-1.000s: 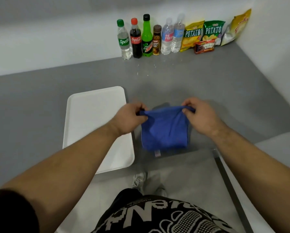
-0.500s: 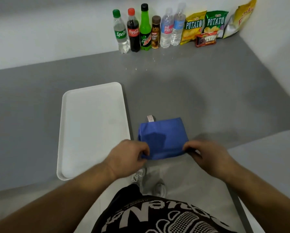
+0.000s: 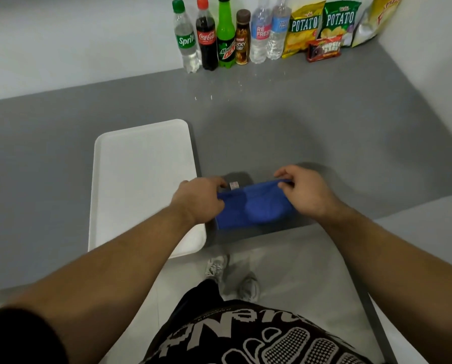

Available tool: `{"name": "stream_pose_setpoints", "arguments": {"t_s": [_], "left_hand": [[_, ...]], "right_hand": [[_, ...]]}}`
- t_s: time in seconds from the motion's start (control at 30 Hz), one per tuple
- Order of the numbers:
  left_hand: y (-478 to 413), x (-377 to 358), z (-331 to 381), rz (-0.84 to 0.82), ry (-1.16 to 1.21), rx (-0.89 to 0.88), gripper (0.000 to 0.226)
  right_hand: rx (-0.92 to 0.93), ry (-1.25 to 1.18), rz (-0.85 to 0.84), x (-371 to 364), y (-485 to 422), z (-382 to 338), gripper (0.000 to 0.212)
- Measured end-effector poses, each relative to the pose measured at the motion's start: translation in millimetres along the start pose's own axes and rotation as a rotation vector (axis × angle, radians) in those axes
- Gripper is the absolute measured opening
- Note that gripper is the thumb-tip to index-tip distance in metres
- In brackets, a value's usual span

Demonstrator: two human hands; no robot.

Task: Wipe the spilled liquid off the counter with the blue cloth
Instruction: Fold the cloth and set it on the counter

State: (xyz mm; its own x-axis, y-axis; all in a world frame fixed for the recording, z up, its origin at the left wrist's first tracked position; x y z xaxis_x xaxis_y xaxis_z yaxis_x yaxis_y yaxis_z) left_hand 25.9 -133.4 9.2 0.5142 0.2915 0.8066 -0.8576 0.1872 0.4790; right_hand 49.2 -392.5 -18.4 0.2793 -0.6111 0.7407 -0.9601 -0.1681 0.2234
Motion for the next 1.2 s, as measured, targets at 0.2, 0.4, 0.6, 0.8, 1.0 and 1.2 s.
{"name": "stream_pose_setpoints", "arguments": {"t_s": [0.2, 0.4, 0.6, 0.8, 1.0, 1.2], "left_hand": [[-9.2, -12.5, 7.9, -0.008, -0.267, 0.009, 0.036], [-2.8, -15.5, 13.3, 0.034, -0.104, -0.035, 0.019], [20.3, -2.9, -17.0, 0.040, 0.381, -0.161, 0.014], [55.9, 21.4, -78.7, 0.068, 0.949, -0.136, 0.008], [92.0, 25.3, -154.4, 0.032, 1.165, 0.014, 0.014], [96.4, -7.1, -192.5, -0.028, 0.932, 0.185, 0.014]], "right_hand": [[-0.132, 0.125, -0.028, -7.0, 0.1, 7.8, 0.036], [-0.164, 0.144, -0.071, -9.8, 9.3, -1.7, 0.016], [-0.185, -0.049, -0.031, -5.7, 22.7, -19.5, 0.017], [-0.102, -0.395, 0.025, -20.0, 31.0, -84.8, 0.018], [-0.092, -0.464, -0.052, -81.6, 33.5, -140.1, 0.030], [-0.230, -0.283, -0.121, -135.1, 42.0, -142.8, 0.036]]}}
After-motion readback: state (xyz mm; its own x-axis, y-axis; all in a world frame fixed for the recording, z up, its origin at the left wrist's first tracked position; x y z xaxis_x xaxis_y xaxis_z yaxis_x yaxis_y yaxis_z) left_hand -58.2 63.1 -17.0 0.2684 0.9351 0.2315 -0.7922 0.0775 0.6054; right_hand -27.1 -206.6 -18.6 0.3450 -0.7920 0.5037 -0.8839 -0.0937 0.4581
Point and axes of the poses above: each hand's wrist, its own y-axis away from the middle knuckle, its own x-axis out of the back of the hand, z = x × y, the point moved 3 cm from there along -y, towards the middle knuckle, and after that the axes turned 5 degrees about -z, right-handed, at the moved point
